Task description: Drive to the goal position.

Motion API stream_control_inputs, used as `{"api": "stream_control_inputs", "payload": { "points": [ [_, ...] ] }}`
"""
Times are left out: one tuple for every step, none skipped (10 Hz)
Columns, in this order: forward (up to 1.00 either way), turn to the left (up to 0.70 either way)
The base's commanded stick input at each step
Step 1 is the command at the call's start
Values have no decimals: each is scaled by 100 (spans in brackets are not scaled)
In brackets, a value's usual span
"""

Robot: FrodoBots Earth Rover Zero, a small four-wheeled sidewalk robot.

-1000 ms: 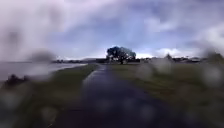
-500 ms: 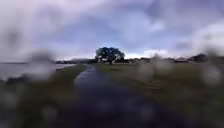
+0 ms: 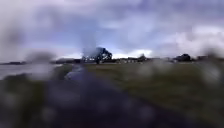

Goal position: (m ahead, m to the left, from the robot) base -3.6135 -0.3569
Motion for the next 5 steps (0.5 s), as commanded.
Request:
{"api": "stream_control_inputs", "payload": {
  "points": [
    [0, -70],
    [0, -70],
    [0, -70],
    [0, -70],
    [0, -70]
  ]
}}
